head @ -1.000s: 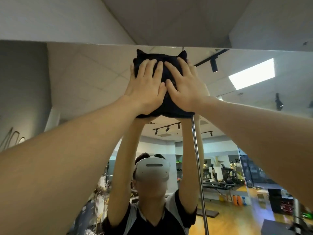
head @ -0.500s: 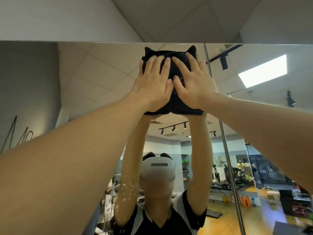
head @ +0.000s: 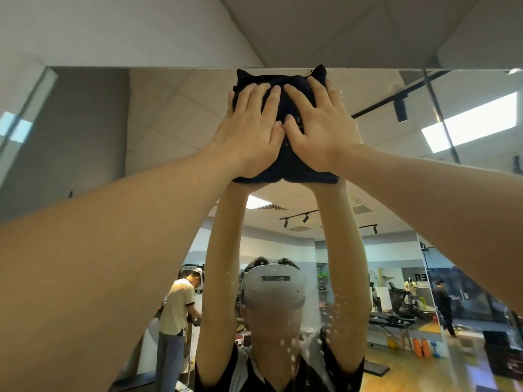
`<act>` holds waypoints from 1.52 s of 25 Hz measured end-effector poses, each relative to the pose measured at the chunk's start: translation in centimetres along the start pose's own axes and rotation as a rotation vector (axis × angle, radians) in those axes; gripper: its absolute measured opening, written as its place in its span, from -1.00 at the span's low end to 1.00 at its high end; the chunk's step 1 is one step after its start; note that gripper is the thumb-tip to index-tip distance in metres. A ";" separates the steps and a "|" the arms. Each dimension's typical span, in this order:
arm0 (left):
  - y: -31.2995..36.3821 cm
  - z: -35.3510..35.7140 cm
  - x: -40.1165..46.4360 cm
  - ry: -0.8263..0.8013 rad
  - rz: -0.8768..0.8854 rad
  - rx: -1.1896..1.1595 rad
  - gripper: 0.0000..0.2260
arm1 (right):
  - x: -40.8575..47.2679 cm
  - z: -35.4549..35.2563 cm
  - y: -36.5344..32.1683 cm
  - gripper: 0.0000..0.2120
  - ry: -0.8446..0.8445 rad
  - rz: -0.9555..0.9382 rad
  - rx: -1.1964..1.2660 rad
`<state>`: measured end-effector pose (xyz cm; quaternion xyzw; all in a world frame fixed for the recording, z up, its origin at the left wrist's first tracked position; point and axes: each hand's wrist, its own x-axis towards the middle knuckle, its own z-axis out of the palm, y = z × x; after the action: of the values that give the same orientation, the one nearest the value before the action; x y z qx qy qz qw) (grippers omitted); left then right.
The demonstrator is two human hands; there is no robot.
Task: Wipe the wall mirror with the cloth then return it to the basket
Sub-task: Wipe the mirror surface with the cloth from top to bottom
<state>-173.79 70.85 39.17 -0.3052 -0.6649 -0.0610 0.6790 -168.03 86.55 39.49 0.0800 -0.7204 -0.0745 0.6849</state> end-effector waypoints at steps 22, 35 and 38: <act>-23.1 -4.1 -7.4 0.031 -0.023 0.032 -0.37 | 6.8 8.7 -21.9 -0.41 0.049 -0.051 0.032; -34.3 -6.5 -12.7 0.033 -0.047 0.086 -0.41 | 8.9 13.1 -33.2 -0.39 0.036 -0.091 0.027; -34.8 -6.6 -13.1 0.010 -0.047 0.100 -0.40 | 8.7 13.3 -33.8 -0.39 0.036 -0.089 0.024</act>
<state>-186.45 35.30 38.92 -0.2551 -0.6709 -0.0452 0.6949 -181.32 51.61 39.99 0.1217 -0.7046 -0.0947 0.6927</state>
